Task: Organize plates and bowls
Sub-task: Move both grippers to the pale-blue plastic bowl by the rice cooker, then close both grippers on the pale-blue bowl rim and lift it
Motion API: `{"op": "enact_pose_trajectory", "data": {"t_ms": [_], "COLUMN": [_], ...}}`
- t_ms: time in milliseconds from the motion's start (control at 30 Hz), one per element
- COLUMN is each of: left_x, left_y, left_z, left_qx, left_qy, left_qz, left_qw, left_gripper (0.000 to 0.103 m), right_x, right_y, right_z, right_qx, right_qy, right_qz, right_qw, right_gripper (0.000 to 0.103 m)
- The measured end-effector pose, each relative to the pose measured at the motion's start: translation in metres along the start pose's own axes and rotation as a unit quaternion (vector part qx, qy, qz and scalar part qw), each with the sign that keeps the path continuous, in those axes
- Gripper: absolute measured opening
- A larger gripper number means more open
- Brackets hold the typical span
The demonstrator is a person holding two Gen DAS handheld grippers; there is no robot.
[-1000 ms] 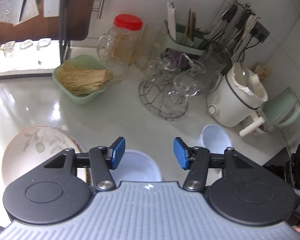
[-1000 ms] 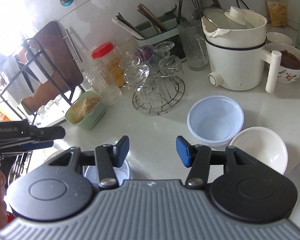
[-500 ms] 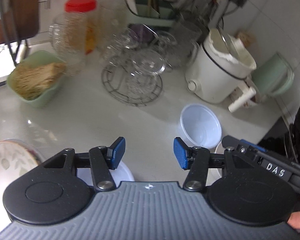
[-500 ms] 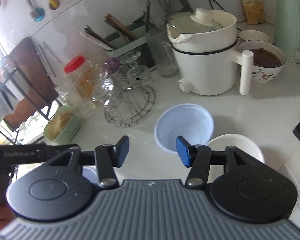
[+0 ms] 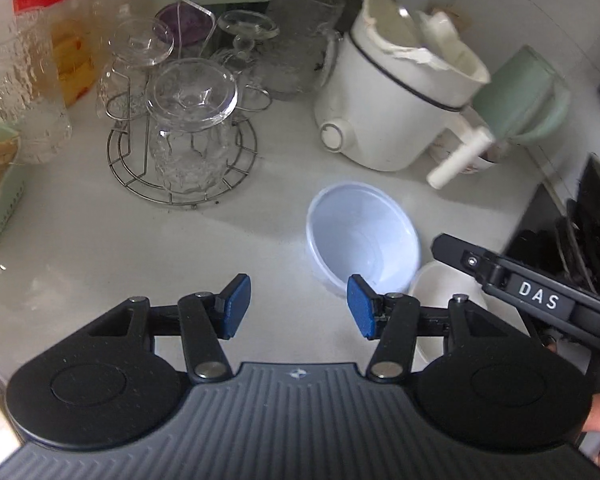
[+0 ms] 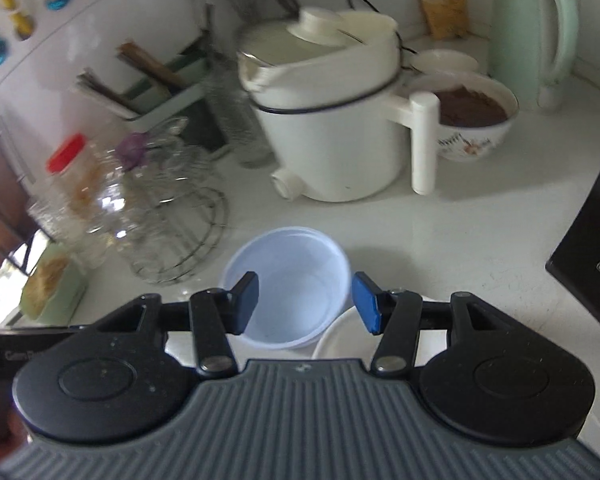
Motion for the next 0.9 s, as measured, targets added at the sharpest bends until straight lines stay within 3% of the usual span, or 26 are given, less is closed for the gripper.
{"op": "enact_pose_trajectory", "data": {"t_ms": [233,300,400,500,667,767,900], "left_x": [0.013,0.015,0.015,0.012,0.007,0.004,0.004], "left_y": [-0.035,-0.043,-0.054,-0.066,-0.078,-0.08,-0.077], "left_z": [0.005,0.007,0.009,0.008,0.007,0.01,0.012], "left_qx": [-0.015,-0.017,-0.029,-0.025,-0.013,-0.02,-0.02], "left_qy": [0.025,0.025,0.031,0.038,0.054,0.061,0.063], "left_qz": [-0.016,-0.018,-0.027,-0.034,-0.039,-0.037,-0.028], "left_qw": [0.9994,0.9994,0.9987,0.9984,0.9977,0.9972,0.9974], "left_gripper": [0.059,0.059,0.059,0.057,0.024,0.015,0.013], "right_x": [0.0,0.0,-0.001,-0.003,-0.005,-0.007,-0.009], "right_y": [-0.037,-0.045,-0.052,-0.059,-0.067,-0.07,-0.069], "right_z": [0.026,0.031,0.031,0.03,0.03,0.031,0.03], "right_qx": [0.002,0.009,0.017,0.02,0.008,0.016,0.026], "right_qy": [-0.029,-0.035,-0.032,-0.028,-0.01,-0.013,-0.009], "right_qz": [-0.029,-0.036,-0.04,-0.052,-0.066,-0.071,-0.069], "right_qw": [0.999,0.999,0.999,0.998,0.998,0.997,0.997], "right_gripper": [0.054,0.045,0.043,0.03,0.022,0.018,0.014]}}
Point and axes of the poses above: each gripper's, at about its wrist camera, not at the fingertips, and y roughly against the way its jaws point, z to its right, x to its top, the point moved 8 cm from there along -y, roughly the way its jaws point, and after that the axes turned 8 degrees about y, right-handed, at the moved point
